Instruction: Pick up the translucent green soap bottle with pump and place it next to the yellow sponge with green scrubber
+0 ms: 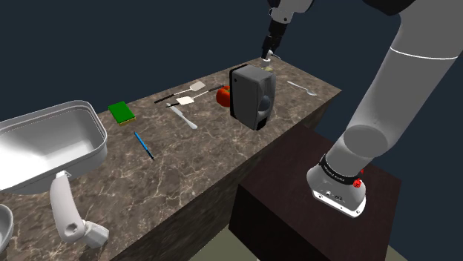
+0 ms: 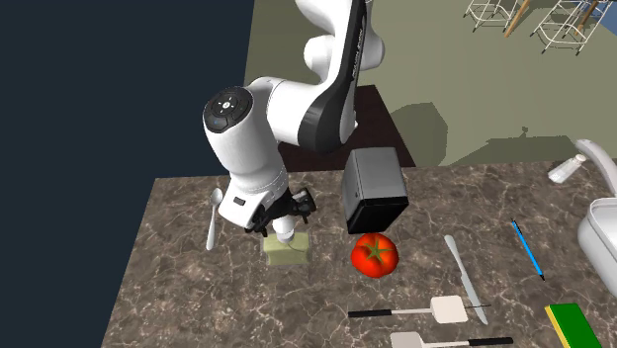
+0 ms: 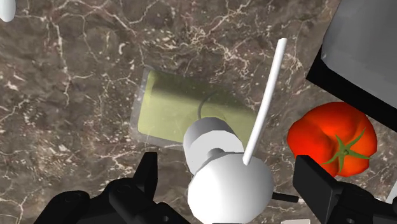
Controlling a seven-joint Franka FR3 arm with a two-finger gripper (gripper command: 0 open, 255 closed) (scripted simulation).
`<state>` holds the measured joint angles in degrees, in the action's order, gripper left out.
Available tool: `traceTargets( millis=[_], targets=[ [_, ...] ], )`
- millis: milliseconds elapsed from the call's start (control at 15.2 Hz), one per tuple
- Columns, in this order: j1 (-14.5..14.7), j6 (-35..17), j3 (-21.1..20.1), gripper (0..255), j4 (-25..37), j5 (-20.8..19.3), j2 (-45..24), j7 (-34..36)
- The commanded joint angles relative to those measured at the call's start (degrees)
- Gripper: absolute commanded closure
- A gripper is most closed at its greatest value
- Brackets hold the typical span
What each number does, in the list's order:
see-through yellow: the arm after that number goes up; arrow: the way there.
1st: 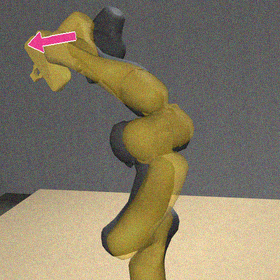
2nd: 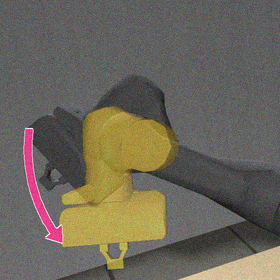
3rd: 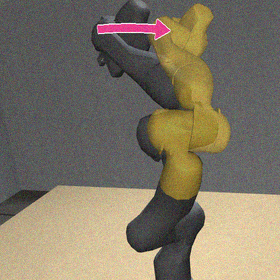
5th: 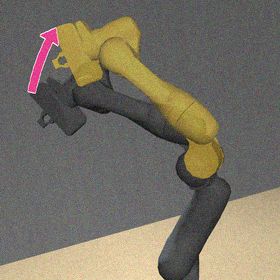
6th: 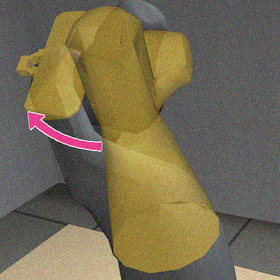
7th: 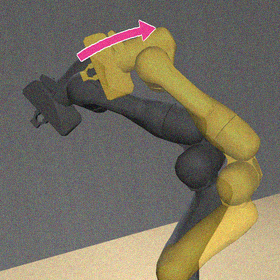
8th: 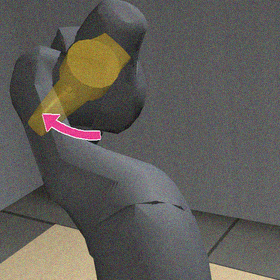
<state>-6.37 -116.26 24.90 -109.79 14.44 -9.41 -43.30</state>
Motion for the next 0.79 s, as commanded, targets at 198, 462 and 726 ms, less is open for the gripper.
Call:
traceTargets(
  millis=[198,462,726],
  targets=[
    [0.0,-0.02,0.0,0,0.01,0.02,-0.03,-0.01],
    [0.0,-0.02,0.0,255,0.01,0.02,-0.03,-0.01],
    [0.0,-0.01,0.0,255,0.02,0.02,-0.03,-0.01]
  ],
)
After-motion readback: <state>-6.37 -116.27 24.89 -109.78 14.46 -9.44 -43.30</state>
